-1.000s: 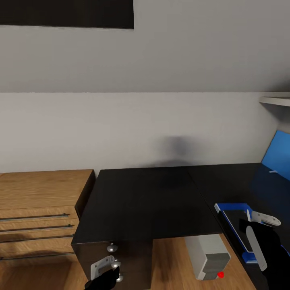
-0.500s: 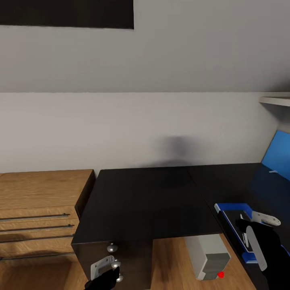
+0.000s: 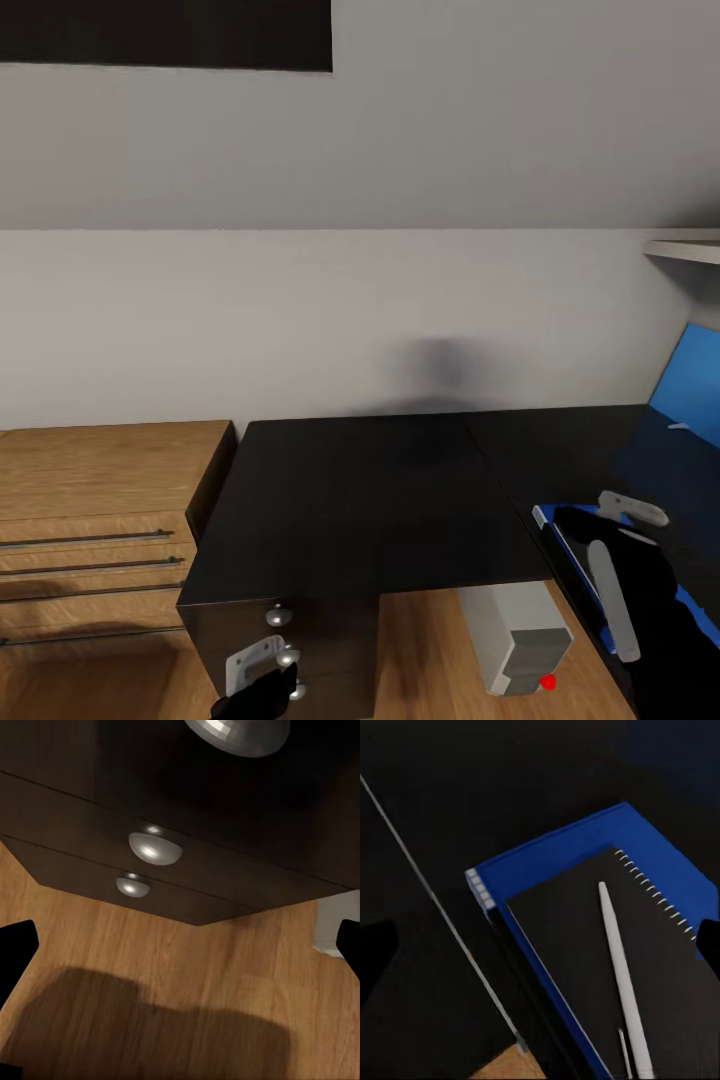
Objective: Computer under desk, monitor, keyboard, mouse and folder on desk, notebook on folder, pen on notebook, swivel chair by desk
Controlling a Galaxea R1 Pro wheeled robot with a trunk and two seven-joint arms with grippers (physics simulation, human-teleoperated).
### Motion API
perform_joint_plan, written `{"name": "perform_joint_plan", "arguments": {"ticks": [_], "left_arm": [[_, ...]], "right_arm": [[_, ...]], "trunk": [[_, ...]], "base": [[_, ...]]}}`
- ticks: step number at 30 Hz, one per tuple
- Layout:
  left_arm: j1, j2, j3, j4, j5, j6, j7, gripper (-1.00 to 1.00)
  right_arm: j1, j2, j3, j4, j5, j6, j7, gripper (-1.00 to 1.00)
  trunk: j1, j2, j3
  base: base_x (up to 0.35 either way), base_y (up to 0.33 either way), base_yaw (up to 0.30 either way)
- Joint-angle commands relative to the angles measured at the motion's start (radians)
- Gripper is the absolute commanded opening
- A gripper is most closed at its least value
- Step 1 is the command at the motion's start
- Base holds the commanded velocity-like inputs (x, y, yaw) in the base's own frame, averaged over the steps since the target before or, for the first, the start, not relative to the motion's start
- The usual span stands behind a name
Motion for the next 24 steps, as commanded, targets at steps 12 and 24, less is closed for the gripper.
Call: {"name": "perform_joint_plan", "arguments": {"ticks": [12, 24], "left_arm": [[0.0, 0.002, -0.002, 0.003, 0.009, 0.001, 0.005, 1.0], [0.0, 0.002, -0.002, 0.003, 0.009, 0.001, 0.006, 1.0]], "right_arm": [[0.0, 0.069, 0.145, -0.018, -0.009, 0.066, -0.008, 1.0], [0.0, 0.067, 0.159, -0.016, -0.003, 0.066, -0.01, 1.0]], "trunk": [[0.0, -0.001, -0.001], [0.0, -0.001, -0.001]], "base": [[-0.041, 0.0, 0.0], [-0.336, 0.042, 0.0]]}}
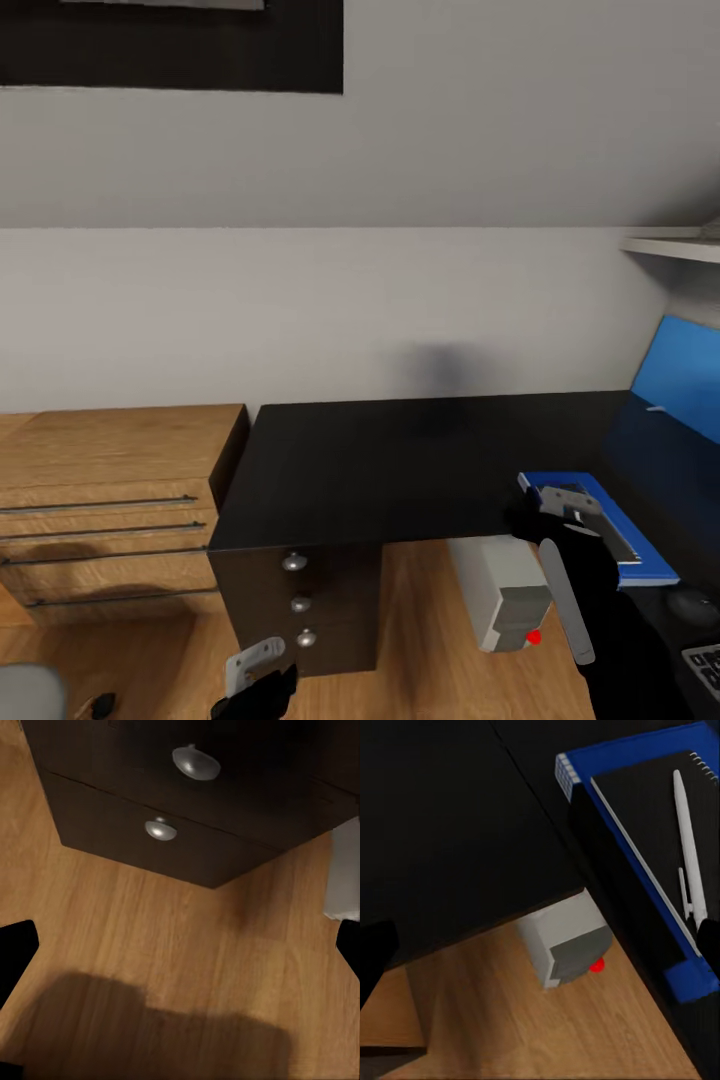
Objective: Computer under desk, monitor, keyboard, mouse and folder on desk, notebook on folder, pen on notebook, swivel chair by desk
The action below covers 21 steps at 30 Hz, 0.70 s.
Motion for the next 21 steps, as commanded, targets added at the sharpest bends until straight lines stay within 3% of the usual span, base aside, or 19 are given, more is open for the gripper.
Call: {"name": "perform_joint_plan", "arguments": {"ticks": [1, 21], "left_arm": [[0.0, 0.0, -0.001, -0.002, 0.01, 0.003, 0.009, 1.0], [0.0, 0.0, -0.002, -0.002, 0.01, 0.003, 0.009, 1.0]], "right_arm": [[-0.001, 0.0, 0.001, -0.001, -0.011, 0.003, -0.009, 1.0], [-0.001, 0.001, 0.002, -0.002, -0.01, -0.006, -0.01, 1.0]], "trunk": [[-0.001, -0.001, -0.001], [-0.001, -0.001, -0.001]], "base": [[-0.336, 0.072, 0.0], [-0.336, 0.089, 0.008]]}}
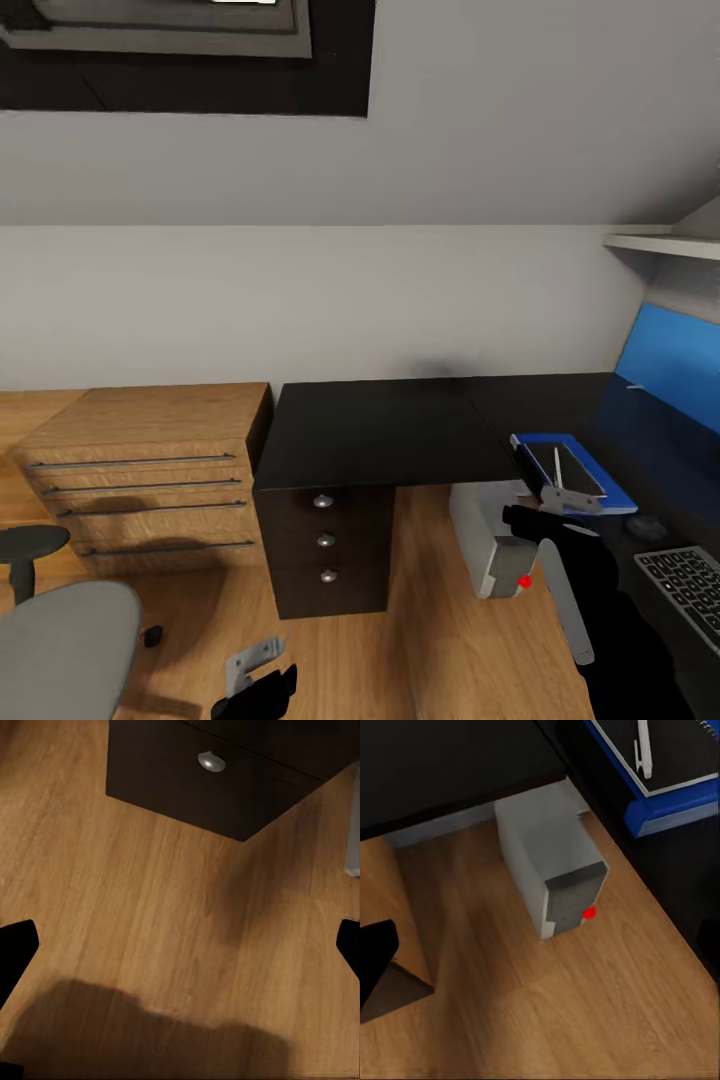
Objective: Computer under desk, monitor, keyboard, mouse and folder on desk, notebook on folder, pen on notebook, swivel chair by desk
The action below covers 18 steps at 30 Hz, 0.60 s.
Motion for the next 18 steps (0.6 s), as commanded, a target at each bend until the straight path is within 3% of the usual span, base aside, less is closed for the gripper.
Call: {"name": "perform_joint_plan", "arguments": {"ticks": [1, 8, 14, 18], "left_arm": [[0.0, 0.0, -0.002, -0.002, 0.01, 0.003, 0.009, 1.0], [0.0, 0.0, -0.004, -0.002, 0.01, 0.003, 0.009, 1.0], [0.0, -0.004, -0.008, 0.002, 0.01, 0.003, 0.011, 1.0], [0.0, -0.005, -0.009, 0.008, 0.009, 0.004, 0.012, 1.0]], "right_arm": [[-0.001, 0.0, 0.001, -0.001, -0.011, 0.002, -0.009, 1.0], [-0.001, 0.0, 0.021, 0.006, -0.012, 0.002, -0.009, 1.0], [0.0, 0.0, 0.058, 0.027, -0.011, -0.007, -0.006, 1.0], [0.02, 0.001, 0.081, 0.037, -0.011, -0.071, -0.007, 1.0]], "trunk": [[-0.001, -0.001, -0.001], [-0.001, -0.001, -0.001], [-0.012, 0.02, 0.008], [-0.027, 0.048, 0.021]], "base": [[-0.336, 0.032, 0.139], [-0.267, 0.011, 0.222], [-0.056, 0.001, 0.102], [-0.01, 0.0, 0.017]]}}
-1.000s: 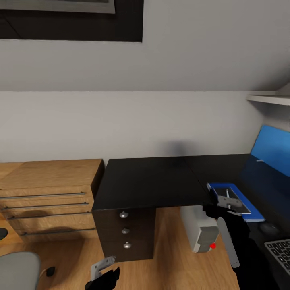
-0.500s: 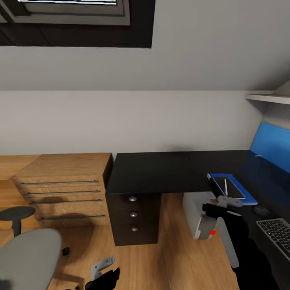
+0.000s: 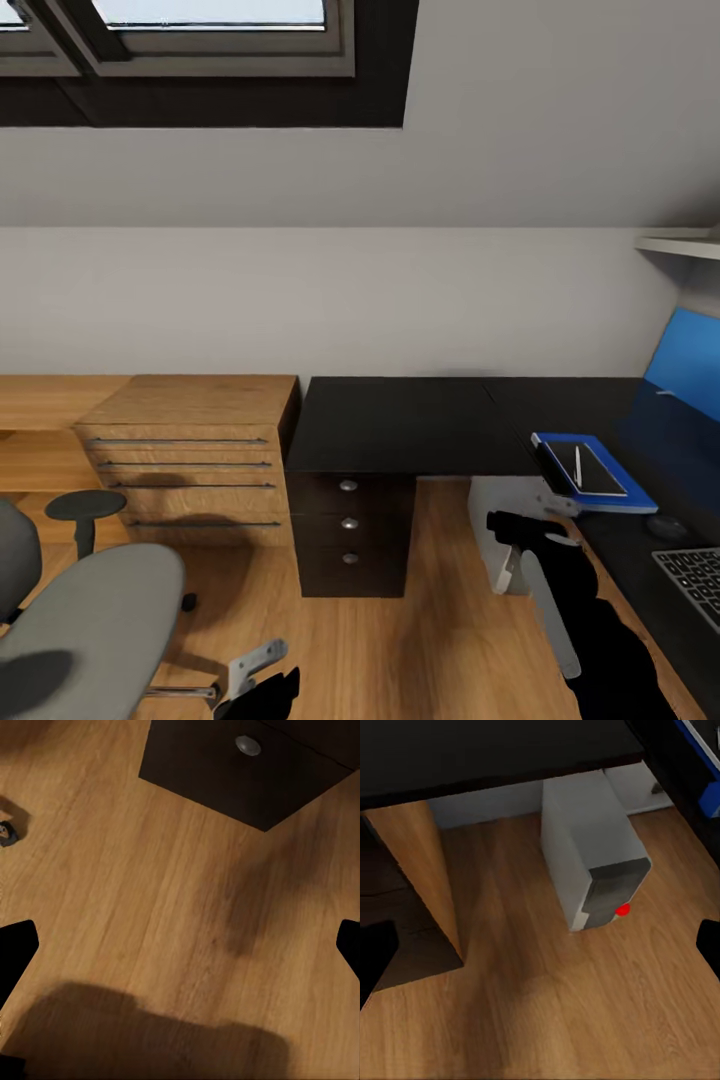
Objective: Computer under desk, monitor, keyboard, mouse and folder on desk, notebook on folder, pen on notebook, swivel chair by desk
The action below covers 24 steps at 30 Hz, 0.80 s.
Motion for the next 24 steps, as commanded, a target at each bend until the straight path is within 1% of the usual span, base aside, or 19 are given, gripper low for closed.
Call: {"name": "perform_joint_plan", "arguments": {"ticks": [1, 2, 3, 5, 6, 8, 9, 10, 11, 12, 13, 14, 15, 16, 17, 18, 20, 23, 24], "left_arm": [[0.0, 0.0, -0.002, -0.001, 0.01, 0.002, 0.009, 1.0], [0.0, -0.001, -0.003, 0.0, 0.01, 0.002, 0.01, 1.0], [0.0, -0.001, -0.006, 0.0, 0.01, 0.002, 0.011, 1.0], [0.0, -0.001, -0.024, 0.0, 0.007, 0.002, 0.012, 1.0], [0.0, 0.0, -0.06, 0.005, -0.014, 0.002, 0.02, 1.0], [0.0, 0.001, -0.074, 0.045, -0.039, -0.003, 0.037, 1.0], [0.0, 0.0, -0.076, 0.062, -0.046, -0.008, 0.041, 1.0], [0.0, 0.0, -0.083, 0.099, -0.06, -0.029, 0.048, 1.0], [0.0, 0.0, -0.101, 0.164, -0.085, -0.102, 0.057, 1.0], [0.0, 0.0, -0.113, 0.208, -0.1, -0.166, 0.062, 1.0], [0.0, 0.0, -0.117, 0.235, -0.106, -0.205, 0.065, 1.0], [0.0, 0.002, -0.13, 0.353, -0.123, -0.365, 0.072, 1.0], [0.0, 0.002, -0.132, 0.395, -0.126, -0.413, 0.073, 1.0], [0.0, 0.002, -0.133, 0.416, -0.127, -0.433, 0.073, 1.0], [0.0, 0.002, -0.135, 0.46, -0.129, -0.462, 0.072, 1.0], [0.0, 0.002, -0.137, 0.483, -0.129, -0.472, 0.071, 1.0], [0.0, 0.001, -0.141, 0.571, -0.134, -0.498, 0.069, 1.0], [0.0, 0.003, -0.143, 0.634, -0.147, -0.516, 0.067, 1.0], [0.0, 0.004, -0.143, 0.639, -0.149, -0.517, 0.067, 1.0]], "right_arm": [[0.023, 0.0, 0.014, 0.002, -0.011, -0.034, -0.008, 1.0], [0.077, 0.0, 0.044, 0.01, -0.01, -0.099, -0.009, 1.0], [0.096, 0.0, 0.057, 0.015, -0.009, -0.124, -0.009, 1.0], [0.172, -0.001, 0.118, 0.048, -0.002, -0.238, -0.011, 1.0], [0.234, -0.002, 0.162, 0.121, 0.02, -0.372, -0.012, 1.0], [0.266, -0.002, 0.181, 0.24, 0.046, -0.522, -0.015, 1.0], [0.27, -0.002, 0.184, 0.276, 0.05, -0.562, -0.016, 1.0], [0.277, -0.002, 0.188, 0.356, 0.056, -0.645, -0.018, 1.0], [0.282, -0.002, 0.192, 0.493, 0.061, -0.787, -0.019, 1.0], [0.284, -0.001, 0.193, 0.577, 0.064, -0.878, -0.019, 1.0], [0.285, -0.001, 0.194, 0.621, 0.065, -0.928, -0.019, 1.0], [0.287, -0.001, 0.195, 0.799, 0.066, -1.111, -0.017, 1.0], [0.287, -0.002, 0.195, 0.86, 0.065, -1.166, -0.016, 1.0], [0.287, -0.002, 0.194, 0.891, 0.064, -1.19, -0.015, 1.0], [0.288, -0.002, 0.194, 0.948, 0.063, -1.233, -0.015, 1.0], [0.288, -0.002, 0.193, 0.973, 0.062, -1.253, -0.014, 1.0], [0.288, -0.002, 0.194, 1.051, 0.061, -1.314, -0.012, 1.0], [0.288, -0.002, 0.194, 1.099, 0.061, -1.349, -0.007, 1.0], [0.288, -0.003, 0.194, 1.103, 0.061, -1.351, -0.006, 1.0]], "trunk": [[-0.004, 0.007, 0.002], [-0.008, 0.014, 0.005], [-0.012, 0.021, 0.009], [-0.019, 0.035, 0.015], [-0.023, 0.042, 0.018], [-0.031, 0.056, 0.024], [-0.035, 0.063, 0.027], [-0.038, 0.07, 0.031], [-0.042, 0.077, 0.034], [-0.046, 0.084, 0.037], [-0.05, 0.091, 0.04], [-0.054, 0.098, 0.043], [-0.058, 0.105, 0.046], [-0.061, 0.112, 0.049], [-0.065, 0.119, 0.052], [-0.069, 0.126, 0.056], [-0.077, 0.14, 0.062], [-0.088, 0.161, 0.071], [-0.092, 0.168, 0.074]], "base": [[-0.003, 0.0, 0.006], [-0.002, 0.0, 0.003], [-0.001, 0.0, 0.002], [0.0, 0.0, 0.001], [0.0, 0.0, 0.0], [0.0, 0.0, 0.0], [0.0, 0.0, 0.0], [0.0, 0.0, 0.0], [0.0, 0.0, 0.0], [0.0, 0.0, 0.0], [0.0, 0.0, 0.0], [0.0, 0.0, 0.0], [0.0, 0.0, 0.0], [0.0, 0.0, 0.0], [0.0, 0.0, 0.0], [0.0, 0.0, 0.0], [0.0, 0.0, 0.0], [0.0, 0.0, 0.0], [0.0, 0.0, 0.0]]}}
